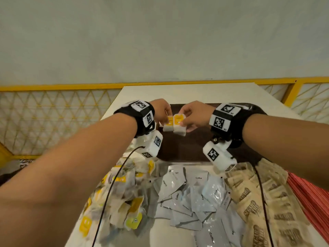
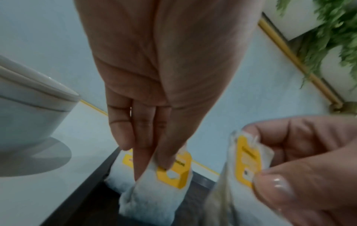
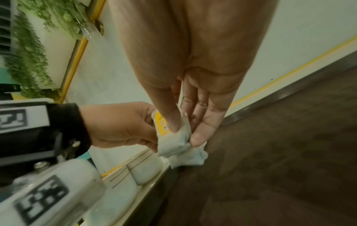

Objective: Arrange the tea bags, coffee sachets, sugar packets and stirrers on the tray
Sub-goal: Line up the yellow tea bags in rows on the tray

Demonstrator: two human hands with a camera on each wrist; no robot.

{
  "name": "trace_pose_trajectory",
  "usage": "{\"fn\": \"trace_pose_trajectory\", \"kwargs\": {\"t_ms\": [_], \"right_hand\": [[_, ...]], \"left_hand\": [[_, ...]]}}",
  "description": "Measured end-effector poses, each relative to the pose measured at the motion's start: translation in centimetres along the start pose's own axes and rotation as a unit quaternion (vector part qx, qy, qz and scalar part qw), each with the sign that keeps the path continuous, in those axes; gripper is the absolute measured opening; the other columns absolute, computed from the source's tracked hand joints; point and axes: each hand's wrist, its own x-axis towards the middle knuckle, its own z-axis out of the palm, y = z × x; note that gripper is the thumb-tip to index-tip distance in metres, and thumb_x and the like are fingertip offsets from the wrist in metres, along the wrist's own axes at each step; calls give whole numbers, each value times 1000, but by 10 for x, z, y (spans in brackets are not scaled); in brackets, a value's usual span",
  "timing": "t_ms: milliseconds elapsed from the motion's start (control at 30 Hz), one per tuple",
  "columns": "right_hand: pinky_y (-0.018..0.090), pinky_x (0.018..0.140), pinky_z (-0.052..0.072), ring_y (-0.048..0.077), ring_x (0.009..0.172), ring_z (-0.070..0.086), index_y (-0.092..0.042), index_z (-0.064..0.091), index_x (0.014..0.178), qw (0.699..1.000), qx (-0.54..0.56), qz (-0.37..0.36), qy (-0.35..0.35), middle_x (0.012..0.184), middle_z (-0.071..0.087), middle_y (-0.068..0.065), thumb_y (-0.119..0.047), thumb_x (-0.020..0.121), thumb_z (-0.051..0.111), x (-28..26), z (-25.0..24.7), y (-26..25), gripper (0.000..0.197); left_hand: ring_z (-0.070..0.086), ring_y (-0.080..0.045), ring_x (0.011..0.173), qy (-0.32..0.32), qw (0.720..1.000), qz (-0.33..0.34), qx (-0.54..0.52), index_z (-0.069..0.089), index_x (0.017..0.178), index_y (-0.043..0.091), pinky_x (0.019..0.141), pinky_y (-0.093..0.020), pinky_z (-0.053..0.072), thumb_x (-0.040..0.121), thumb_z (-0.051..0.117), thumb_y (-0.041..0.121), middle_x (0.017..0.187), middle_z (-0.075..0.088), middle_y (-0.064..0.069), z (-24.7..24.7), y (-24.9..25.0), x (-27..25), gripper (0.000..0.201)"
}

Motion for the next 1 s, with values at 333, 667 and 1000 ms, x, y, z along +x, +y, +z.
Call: {"fn": "trace_pose_trajectory", "kwargs": {"t_ms": [333, 667, 1000], "right_hand": [[40, 77, 59, 25, 71, 65, -10, 60, 91, 998, -1, -5, -59, 88, 59, 13, 6, 83, 64, 40, 30, 2, 18], [36, 65, 59, 24, 67, 64, -11, 56, 80, 999, 21, -23, -22, 81, 58, 11, 2, 88, 59, 42, 34, 6, 16], [33, 70, 60, 16, 81, 60, -13, 62, 90, 998, -46, -35, 21, 97, 60, 9, -11, 87, 65, 42, 14, 8, 5]], "left_hand": [[65, -22, 80, 12, 999, -30, -16, 66, 87, 15, 76, -33, 57, 84, 65, 2, 94, 66, -10, 2, -25, 27, 13], [65, -18, 76, -61, 996, -23, -65, 67, 99, 6, 63, -20, 56, 82, 65, -6, 85, 66, -7, 4, -35, 9, 21], [63, -10, 65, -63, 996, -36, -48, 60, 82, 9, 56, -19, 51, 87, 64, 6, 75, 64, -5, 11, -34, 17, 6]]}}
